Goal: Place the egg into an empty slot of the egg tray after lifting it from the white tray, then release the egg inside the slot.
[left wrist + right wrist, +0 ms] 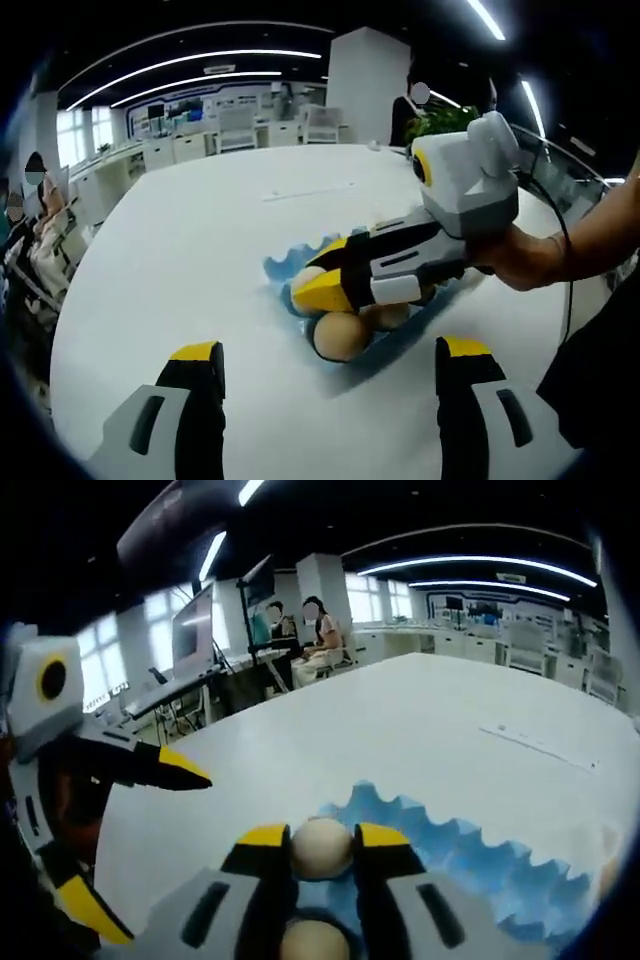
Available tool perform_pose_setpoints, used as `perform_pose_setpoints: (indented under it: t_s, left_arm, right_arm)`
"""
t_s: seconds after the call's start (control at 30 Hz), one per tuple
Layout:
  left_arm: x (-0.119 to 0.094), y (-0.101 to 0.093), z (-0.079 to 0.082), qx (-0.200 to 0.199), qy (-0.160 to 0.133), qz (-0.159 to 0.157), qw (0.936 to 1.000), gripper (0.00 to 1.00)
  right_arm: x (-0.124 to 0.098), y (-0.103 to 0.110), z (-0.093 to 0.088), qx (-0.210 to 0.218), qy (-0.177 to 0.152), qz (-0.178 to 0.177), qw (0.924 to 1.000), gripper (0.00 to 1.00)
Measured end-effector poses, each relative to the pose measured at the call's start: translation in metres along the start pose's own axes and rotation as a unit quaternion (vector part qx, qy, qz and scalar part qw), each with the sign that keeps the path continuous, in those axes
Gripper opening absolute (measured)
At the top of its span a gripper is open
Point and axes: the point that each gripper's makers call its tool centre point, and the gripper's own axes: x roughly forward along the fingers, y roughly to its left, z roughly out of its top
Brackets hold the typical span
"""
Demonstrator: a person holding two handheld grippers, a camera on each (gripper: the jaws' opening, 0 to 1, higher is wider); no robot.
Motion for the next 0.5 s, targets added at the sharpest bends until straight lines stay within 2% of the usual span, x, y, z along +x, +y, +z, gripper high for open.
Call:
perform_pose_setpoints:
  t_s: [0.37, 0.5]
  left_arm:
    - [-0.0015, 0.0012, 0.0014, 0.001, -0.001, 0.003, 1.0000, 0.87]
    - [-0.0018, 0.0003, 0.0014, 0.002, -0.001, 0.002, 1.0000, 0.87]
  right_arm:
    - [-0.0027, 0.0002, -0.0014, 0.001, -0.001, 0.001, 1.0000, 0.23]
    - [-0.0084, 0.0009, 0.0002, 0.014, -0.006, 0.009, 0.9998, 0.24]
